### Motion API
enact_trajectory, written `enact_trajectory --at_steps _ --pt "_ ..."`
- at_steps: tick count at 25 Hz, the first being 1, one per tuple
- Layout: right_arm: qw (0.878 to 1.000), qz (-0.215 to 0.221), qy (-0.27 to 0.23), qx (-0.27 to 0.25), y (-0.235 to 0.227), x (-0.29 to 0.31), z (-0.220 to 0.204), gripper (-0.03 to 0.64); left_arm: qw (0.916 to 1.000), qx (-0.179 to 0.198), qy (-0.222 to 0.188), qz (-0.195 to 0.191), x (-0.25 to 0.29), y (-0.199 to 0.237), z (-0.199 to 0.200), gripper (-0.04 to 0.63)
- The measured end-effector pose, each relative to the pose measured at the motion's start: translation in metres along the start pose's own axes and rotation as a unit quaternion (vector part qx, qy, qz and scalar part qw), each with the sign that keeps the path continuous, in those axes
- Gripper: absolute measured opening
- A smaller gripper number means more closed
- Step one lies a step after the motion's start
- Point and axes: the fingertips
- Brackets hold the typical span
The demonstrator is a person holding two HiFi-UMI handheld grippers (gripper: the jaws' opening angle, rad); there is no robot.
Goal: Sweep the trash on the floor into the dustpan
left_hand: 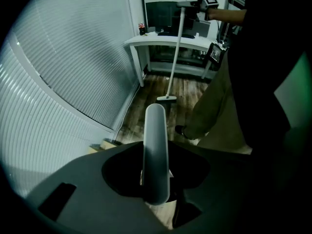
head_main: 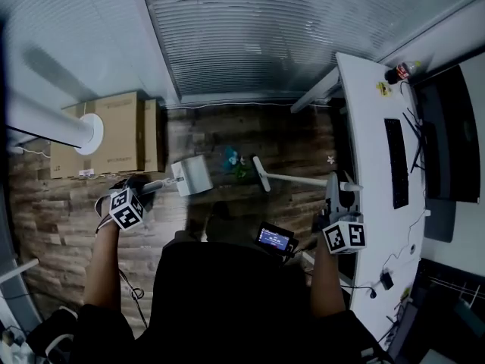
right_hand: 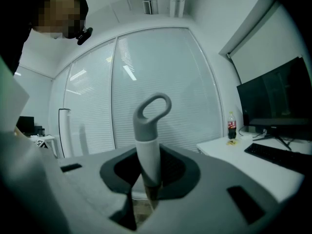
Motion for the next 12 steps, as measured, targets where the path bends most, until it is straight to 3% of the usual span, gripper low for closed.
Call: enact_trajectory --at_steps 7,12 --pt "0.999 -0.009 -0.036 -0.029 -0.040 0.063 0.000 0.070 0.9998 -0.012 -0.002 0.013 0.003 0.005 0.011 0.117" --pt "0.998 0.009 -0.035 -0.059 -0.049 0.104 -0.019 0.067 0.9997 -0.021 -0.001 0.015 0.005 0.001 0.013 0.115"
Point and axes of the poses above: the fingertips, and each gripper's own axes: x forward along the fingers, y to its left, z out of its top, and after that the axes turned 9 degrees about -y, right-handed
